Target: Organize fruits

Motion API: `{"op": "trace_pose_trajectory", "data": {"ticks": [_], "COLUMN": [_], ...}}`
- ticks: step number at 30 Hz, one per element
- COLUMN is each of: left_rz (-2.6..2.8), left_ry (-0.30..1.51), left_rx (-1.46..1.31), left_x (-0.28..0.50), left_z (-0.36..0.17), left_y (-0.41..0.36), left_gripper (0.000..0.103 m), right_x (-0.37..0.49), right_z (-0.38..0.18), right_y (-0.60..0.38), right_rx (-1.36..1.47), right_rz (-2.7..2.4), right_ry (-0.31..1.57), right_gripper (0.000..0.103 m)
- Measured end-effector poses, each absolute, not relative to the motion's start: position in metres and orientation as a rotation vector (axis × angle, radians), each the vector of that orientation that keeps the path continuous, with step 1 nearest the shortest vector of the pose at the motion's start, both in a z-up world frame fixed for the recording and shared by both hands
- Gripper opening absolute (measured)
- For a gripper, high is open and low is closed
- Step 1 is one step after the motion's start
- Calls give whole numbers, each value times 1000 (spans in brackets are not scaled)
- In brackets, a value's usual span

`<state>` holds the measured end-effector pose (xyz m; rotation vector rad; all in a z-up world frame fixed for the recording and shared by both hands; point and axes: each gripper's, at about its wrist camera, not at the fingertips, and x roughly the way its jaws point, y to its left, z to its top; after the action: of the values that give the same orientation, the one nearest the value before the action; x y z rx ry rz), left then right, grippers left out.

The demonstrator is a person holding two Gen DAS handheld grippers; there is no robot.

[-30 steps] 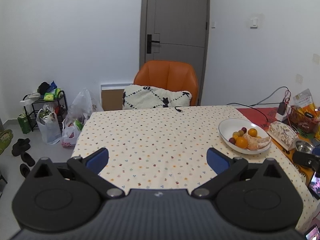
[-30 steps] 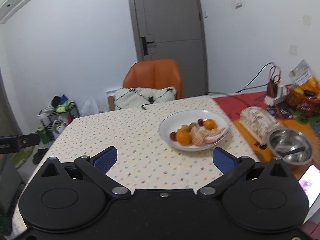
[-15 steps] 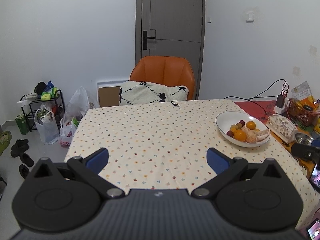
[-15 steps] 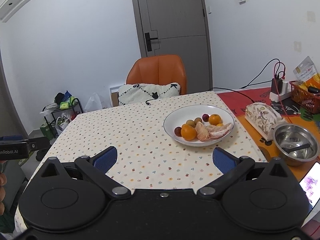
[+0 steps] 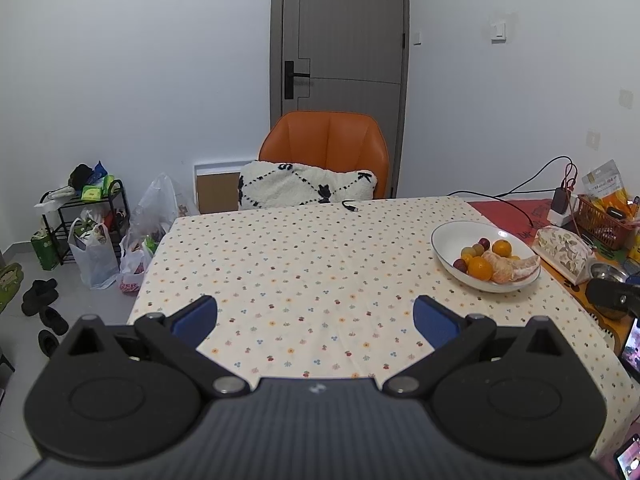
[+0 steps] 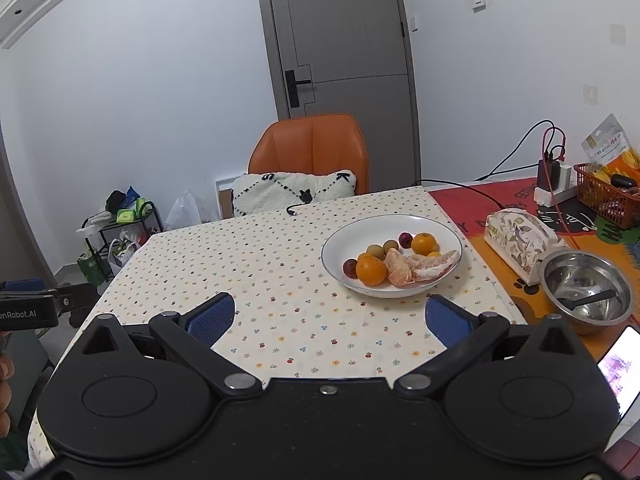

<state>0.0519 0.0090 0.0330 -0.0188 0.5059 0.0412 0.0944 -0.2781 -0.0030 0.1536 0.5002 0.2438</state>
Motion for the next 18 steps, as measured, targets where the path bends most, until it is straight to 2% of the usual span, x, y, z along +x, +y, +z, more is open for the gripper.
{"op": "trace_pose_trajectory", "data": {"ticks": [18], "left_rz": [44], "left_ry": [495], "left_rx": [-52], "left_x": [51], "left_z": [34], "left_y": [16], "left_gripper": [103], "right_x": [94], "right_z": [-3], "right_y": [-277], "right_rx": [145], "right_rz": [243], "right_ry": [501], "right_gripper": [103]}}
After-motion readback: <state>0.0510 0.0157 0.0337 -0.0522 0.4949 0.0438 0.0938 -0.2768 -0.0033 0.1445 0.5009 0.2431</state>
